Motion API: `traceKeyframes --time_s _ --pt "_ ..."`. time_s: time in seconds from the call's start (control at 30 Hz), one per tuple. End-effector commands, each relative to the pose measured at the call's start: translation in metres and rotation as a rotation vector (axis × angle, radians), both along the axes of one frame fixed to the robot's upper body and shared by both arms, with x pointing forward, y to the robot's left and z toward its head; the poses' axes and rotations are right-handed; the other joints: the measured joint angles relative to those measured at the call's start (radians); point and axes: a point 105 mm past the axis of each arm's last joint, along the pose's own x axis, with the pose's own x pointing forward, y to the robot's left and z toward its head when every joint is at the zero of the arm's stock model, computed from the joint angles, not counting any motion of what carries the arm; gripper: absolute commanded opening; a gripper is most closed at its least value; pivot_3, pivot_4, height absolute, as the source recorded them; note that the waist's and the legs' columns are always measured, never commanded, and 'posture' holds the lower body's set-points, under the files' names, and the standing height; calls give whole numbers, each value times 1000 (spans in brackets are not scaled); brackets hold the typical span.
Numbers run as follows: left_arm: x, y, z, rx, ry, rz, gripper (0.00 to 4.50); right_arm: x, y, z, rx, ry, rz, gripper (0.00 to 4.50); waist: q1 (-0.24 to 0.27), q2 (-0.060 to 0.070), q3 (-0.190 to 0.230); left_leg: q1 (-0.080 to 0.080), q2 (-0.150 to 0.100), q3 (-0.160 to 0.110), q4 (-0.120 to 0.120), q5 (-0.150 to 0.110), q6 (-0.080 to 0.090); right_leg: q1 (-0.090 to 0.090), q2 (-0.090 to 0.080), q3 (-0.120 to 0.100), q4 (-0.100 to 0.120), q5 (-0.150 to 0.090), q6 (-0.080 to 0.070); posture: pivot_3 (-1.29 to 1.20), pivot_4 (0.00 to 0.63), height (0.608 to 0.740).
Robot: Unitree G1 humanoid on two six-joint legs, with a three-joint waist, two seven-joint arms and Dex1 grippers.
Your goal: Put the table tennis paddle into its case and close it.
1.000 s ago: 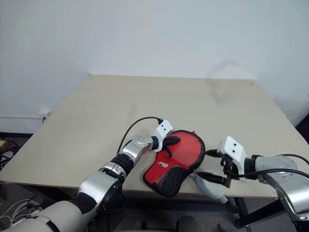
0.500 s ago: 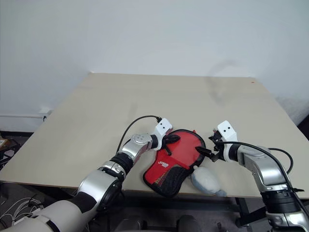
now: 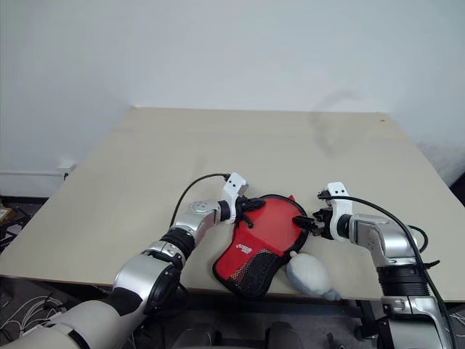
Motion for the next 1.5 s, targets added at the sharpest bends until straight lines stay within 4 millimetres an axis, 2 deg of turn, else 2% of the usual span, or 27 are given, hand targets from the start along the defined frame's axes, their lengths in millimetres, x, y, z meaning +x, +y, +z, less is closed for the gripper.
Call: traceKeyframes --time_s 0.03,0.2,0.37,0.43,0.9,1.2,1.5 --pt "1 11 -6 0 40 27 0 4 -1 7 24 -14 -25 3155 0 0 0 0 0 0 0 0 0 0 0 0 0 0 0 0 0 740" --pt "3 10 1 -37 33 25 0 4 -1 7 26 -18 -21 1810 0 0 1 -1 0 0 0 0 0 -1 0 0 0 0 0 0 0 740" --pt "5 9 7 -65 29 27 0 11 -6 10 7 -50 -58 423 -2 -1 2 -1 0 1 -1 0 0 -1 0 0 0 0 0 0 0 740" --pt "5 8 8 -71 28 26 0 15 -10 12 2 -63 -79 46 -2 -1 2 -1 0 1 -1 0 0 -2 0 1 0 0 0 0 0 740" --pt "4 1 13 -113 29 19 0 37 -34 26 -35 -165 -223 46 0 -1 5 -2 0 3 6 1 2 -1 0 3 0 0 0 0 0 740" --pt "2 -2 13 -120 33 11 0 50 -47 39 -35 -249 -323 46 1 1 6 -13 -7 -2 6 2 3 -7 -1 7 1 1 0 0 0 740" --pt "0 -4 11 -119 37 3 0 61 -63 43 -46 -284 -437 46 2 3 7 -15 -9 -4 10 4 6 -6 -1 8 1 1 0 0 0 740"
